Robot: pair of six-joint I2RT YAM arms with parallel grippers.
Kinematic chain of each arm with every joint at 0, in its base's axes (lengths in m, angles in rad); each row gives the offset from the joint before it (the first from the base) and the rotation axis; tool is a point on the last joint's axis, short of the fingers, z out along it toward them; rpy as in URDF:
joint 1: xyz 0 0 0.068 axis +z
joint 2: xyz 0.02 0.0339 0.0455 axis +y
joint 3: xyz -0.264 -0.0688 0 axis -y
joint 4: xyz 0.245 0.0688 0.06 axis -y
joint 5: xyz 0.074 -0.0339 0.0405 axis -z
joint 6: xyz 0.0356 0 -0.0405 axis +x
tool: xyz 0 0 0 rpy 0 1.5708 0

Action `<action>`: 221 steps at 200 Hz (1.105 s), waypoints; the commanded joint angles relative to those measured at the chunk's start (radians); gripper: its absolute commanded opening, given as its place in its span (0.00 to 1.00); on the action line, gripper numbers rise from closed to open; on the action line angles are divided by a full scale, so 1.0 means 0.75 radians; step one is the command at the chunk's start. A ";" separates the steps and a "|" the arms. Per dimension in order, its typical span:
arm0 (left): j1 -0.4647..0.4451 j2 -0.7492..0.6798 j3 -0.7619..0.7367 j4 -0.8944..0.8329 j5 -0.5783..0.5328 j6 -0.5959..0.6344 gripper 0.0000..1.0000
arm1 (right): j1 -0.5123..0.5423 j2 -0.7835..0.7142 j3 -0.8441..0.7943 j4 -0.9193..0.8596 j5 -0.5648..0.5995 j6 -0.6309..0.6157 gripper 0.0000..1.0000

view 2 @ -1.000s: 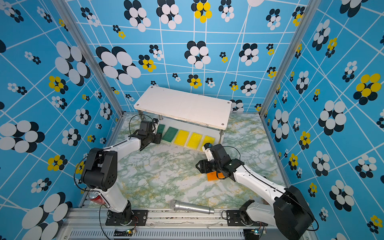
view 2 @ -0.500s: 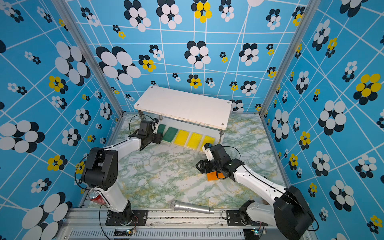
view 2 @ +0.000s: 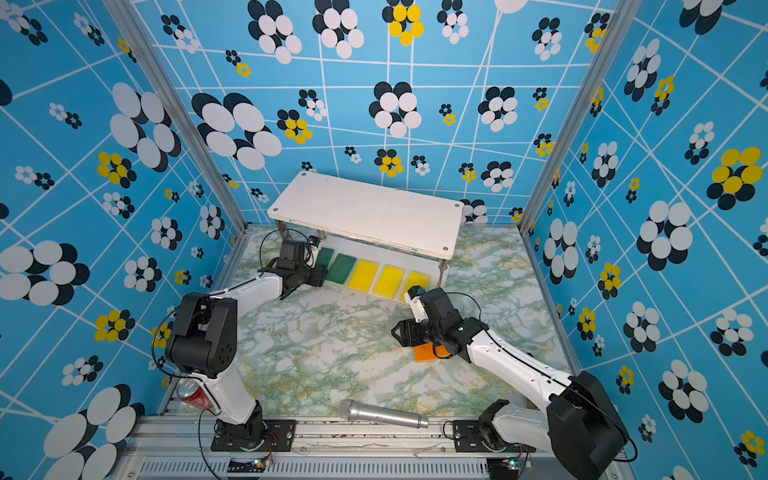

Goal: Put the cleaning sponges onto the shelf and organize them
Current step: 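Lower the pad onto the lower tier beside the green sponge, open left gripper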

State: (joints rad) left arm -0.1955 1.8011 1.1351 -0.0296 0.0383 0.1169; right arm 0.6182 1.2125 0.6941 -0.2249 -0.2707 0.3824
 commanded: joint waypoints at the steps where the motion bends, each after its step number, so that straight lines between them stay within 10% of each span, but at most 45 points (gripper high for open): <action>1: 0.023 0.028 0.049 0.009 0.009 0.021 0.70 | -0.009 -0.023 -0.001 -0.007 0.015 0.018 0.67; 221: 0.028 0.000 0.022 0.010 -0.044 -0.023 0.78 | -0.009 -0.023 -0.011 0.001 0.014 0.024 0.67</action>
State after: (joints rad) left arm -0.1955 1.8194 1.1717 -0.0429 0.0528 0.1196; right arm 0.6182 1.2125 0.6941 -0.2245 -0.2707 0.3862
